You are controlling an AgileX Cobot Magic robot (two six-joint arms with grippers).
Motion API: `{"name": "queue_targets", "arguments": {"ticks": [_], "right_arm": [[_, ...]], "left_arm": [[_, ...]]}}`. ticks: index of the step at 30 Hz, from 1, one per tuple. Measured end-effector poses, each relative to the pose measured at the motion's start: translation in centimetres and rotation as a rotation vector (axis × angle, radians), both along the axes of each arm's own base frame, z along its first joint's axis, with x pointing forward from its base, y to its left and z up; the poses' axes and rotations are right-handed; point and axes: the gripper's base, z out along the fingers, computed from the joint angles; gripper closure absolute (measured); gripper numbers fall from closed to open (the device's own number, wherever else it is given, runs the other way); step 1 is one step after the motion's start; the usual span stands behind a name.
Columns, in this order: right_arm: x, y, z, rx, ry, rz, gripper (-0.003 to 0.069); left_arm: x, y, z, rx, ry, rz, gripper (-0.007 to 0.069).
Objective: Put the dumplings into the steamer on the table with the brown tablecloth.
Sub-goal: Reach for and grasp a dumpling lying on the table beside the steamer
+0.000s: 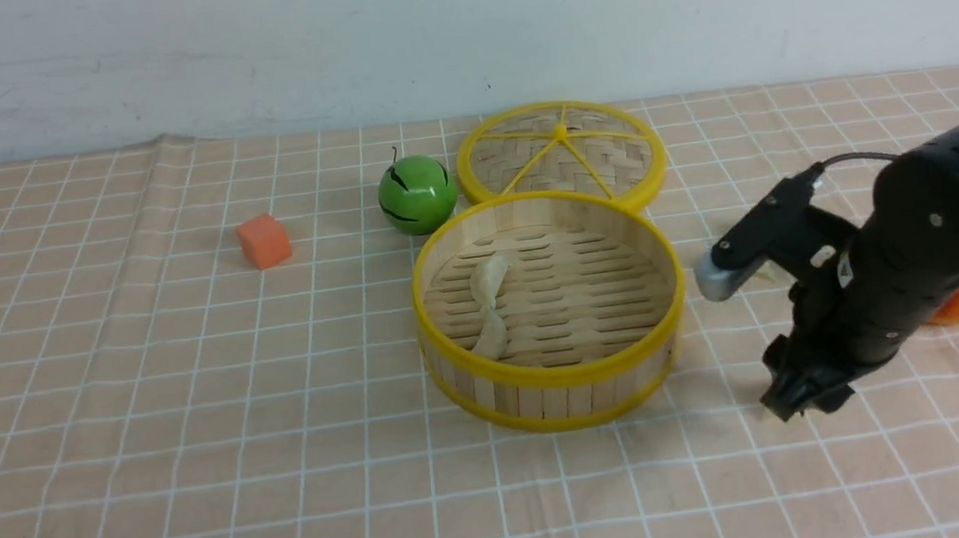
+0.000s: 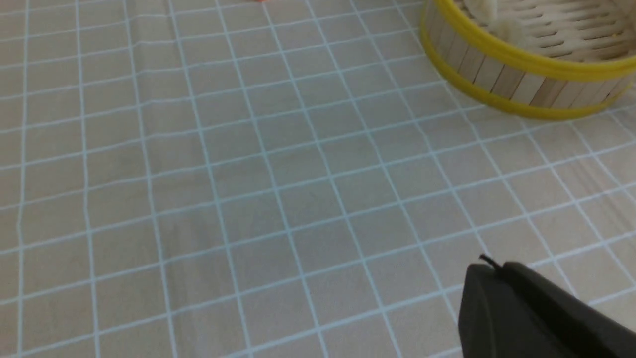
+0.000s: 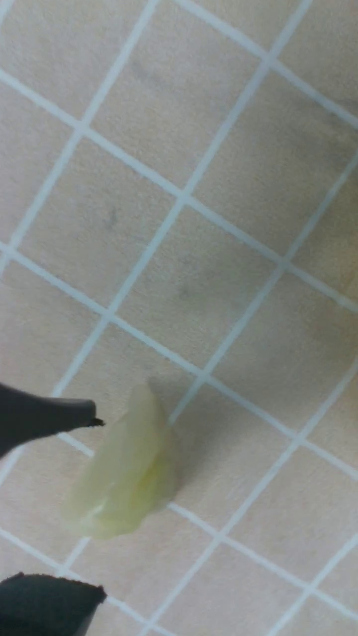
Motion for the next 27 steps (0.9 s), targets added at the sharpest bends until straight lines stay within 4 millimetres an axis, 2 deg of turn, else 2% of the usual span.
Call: {"name": "queue_targets", "arguments": {"ticks": [3,5,13,19,22,24,26,27], "right_arm": [[1.4,0.4,-2.1,-0.018,0.038,0.001,0.0249],[2.0,0.5,-2.7,-0.025,0.050,-0.001,0.0256],[2.7,0.7,-2.7,-0.037,0.083,-0.006,0.0281],[2.8,0.8,-2.1,-0.042,0.121,-0.018,0.0298],[2.8,0.9,-1.6,-0.036,0.162,-0.032,0.0349],[2.8,1.0,-1.1,-0.023,0.195,-0.046,0.0519],[2.8,1.0,-0.9,-0.019,0.200,-0.048,0.0544],[2.8,1.1,-0.9,-0.019,0.199,-0.048,0.0532]], "left_arm": [[-0.3,0.3,-0.3,0.010,0.009,0.007,0.0638],[-0.3,0.3,-0.6,0.014,0.014,0.006,0.0638],[0.1,-0.3,-1.6,-0.028,-0.039,-0.025,0.0638],[0.2,-0.4,-1.5,-0.030,-0.065,-0.033,0.0638],[0.3,-0.4,-1.4,-0.030,-0.073,-0.035,0.0638],[0.3,-0.4,-1.5,-0.030,-0.073,-0.035,0.0638],[0.3,-0.4,-1.5,-0.030,-0.073,-0.035,0.0638],[0.3,-0.4,-1.5,-0.030,-0.073,-0.035,0.0638]]}}
